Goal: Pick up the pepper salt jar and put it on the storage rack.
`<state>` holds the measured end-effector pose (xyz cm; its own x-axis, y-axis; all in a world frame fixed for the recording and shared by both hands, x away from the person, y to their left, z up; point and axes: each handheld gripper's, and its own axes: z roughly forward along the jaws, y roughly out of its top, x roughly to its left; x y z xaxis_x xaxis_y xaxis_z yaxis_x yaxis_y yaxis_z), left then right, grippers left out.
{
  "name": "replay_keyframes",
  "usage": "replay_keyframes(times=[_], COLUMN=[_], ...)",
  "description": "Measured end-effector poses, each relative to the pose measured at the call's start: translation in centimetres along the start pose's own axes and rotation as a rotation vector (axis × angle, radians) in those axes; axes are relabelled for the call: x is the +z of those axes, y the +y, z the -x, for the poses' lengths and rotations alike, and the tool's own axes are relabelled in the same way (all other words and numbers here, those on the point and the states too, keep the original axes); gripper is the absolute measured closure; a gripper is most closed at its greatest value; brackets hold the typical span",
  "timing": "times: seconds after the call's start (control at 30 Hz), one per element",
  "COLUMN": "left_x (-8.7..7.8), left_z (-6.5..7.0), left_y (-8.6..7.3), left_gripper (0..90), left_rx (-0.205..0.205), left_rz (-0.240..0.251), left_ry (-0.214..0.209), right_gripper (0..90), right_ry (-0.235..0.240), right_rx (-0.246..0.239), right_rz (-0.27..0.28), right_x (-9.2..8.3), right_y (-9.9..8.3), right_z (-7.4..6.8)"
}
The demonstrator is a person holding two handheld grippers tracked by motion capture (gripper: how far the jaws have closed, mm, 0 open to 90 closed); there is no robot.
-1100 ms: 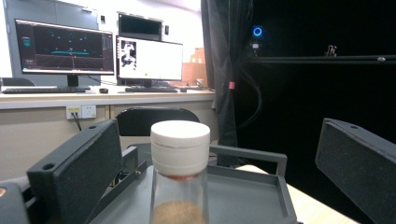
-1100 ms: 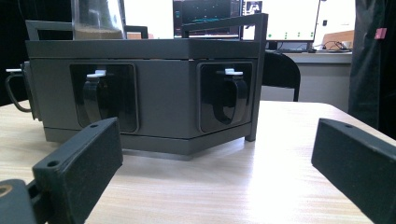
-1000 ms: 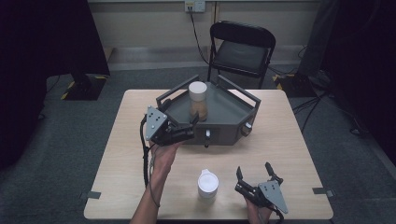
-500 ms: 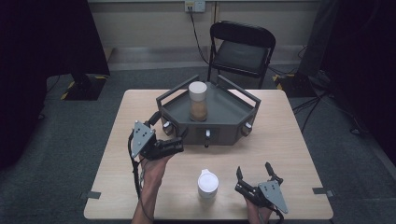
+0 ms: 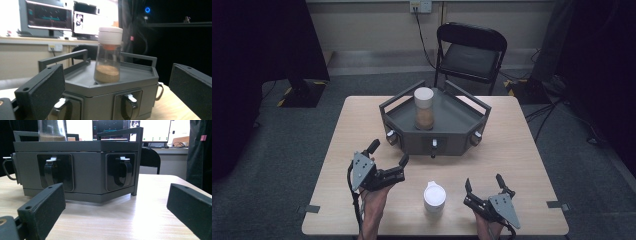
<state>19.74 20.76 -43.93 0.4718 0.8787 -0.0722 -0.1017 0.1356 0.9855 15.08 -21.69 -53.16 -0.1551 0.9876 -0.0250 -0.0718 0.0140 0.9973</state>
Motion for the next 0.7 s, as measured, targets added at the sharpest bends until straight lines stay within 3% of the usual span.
replay_keyframes(times=[0.2,0.43,0.57,0.7], left_x=[-1.2,-2.1,-2.6,-3.1], left_z=[0.6,1.5,1.4,1.5], left_y=[-1.1,-2.7,-3.9,-4.9], left_gripper=[0.2,0.2,0.2,0.2], left_rx=[0.006,0.060,0.037,0.045], left_rz=[0.010,0.012,0.000,-0.005], left_ry=[0.017,0.050,0.062,0.092], right_gripper=[0.7,0.7,0.7,0.7], right_ry=[0.000,-0.001,-0.001,-0.001], right_rx=[0.000,0.000,0.000,0.000], right_rz=[0.000,0.000,0.000,0.000], right_x=[0.0,0.0,0.0,0.0], right_y=[0.0,0.0,0.0,0.0], right_z=[0.0,0.0,0.0,0.0])
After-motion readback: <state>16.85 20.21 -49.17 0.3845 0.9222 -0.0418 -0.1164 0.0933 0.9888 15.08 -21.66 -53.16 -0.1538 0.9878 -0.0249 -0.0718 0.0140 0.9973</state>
